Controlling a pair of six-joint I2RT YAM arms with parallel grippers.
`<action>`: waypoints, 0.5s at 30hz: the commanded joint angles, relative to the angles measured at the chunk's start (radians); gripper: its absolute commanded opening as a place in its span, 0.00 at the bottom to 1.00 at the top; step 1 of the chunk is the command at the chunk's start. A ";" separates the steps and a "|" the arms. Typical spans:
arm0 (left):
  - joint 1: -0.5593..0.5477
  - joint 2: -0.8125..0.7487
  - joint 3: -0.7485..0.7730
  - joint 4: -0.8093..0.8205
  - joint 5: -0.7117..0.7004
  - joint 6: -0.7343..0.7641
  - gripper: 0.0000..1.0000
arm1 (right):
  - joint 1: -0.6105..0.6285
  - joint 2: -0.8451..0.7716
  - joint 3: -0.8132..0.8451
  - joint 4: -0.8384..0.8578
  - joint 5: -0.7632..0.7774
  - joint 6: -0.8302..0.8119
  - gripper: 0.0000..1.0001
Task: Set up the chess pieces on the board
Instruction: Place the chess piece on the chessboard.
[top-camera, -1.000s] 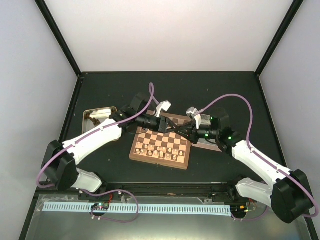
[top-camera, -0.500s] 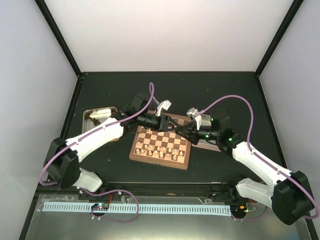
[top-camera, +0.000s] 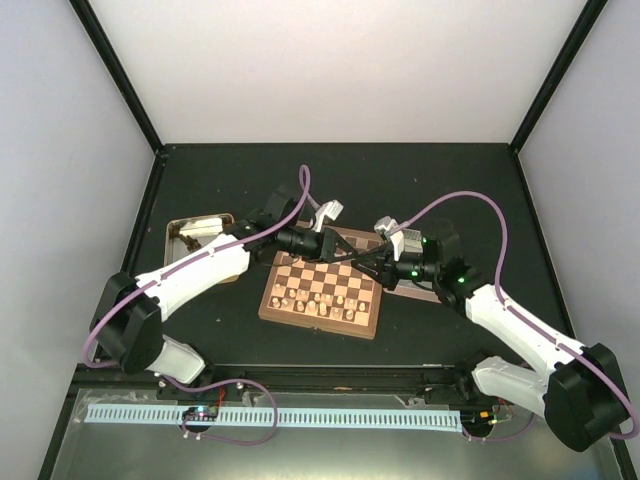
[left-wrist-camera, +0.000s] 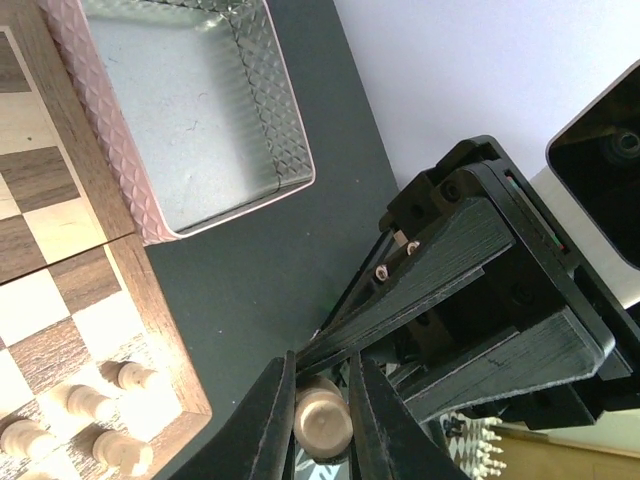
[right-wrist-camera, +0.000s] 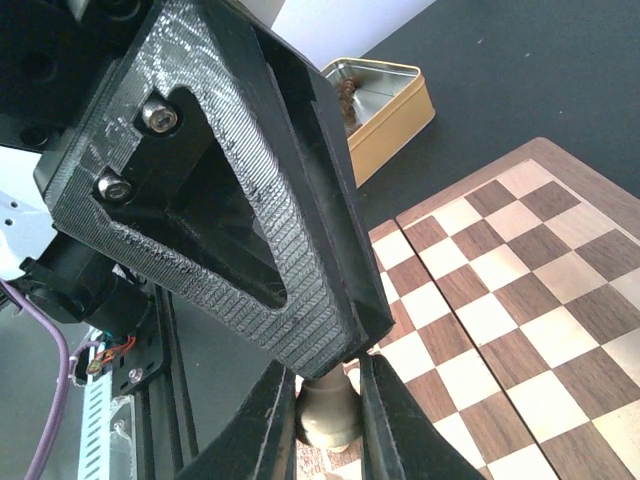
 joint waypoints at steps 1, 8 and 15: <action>0.004 0.008 0.003 -0.026 -0.037 0.037 0.05 | 0.005 -0.025 0.004 0.010 0.041 -0.018 0.16; -0.010 -0.032 -0.035 -0.053 -0.219 0.113 0.05 | 0.003 -0.112 -0.006 -0.059 0.276 0.055 0.57; -0.167 -0.078 -0.074 -0.049 -0.560 0.275 0.05 | -0.002 -0.303 -0.094 -0.160 1.002 0.278 0.61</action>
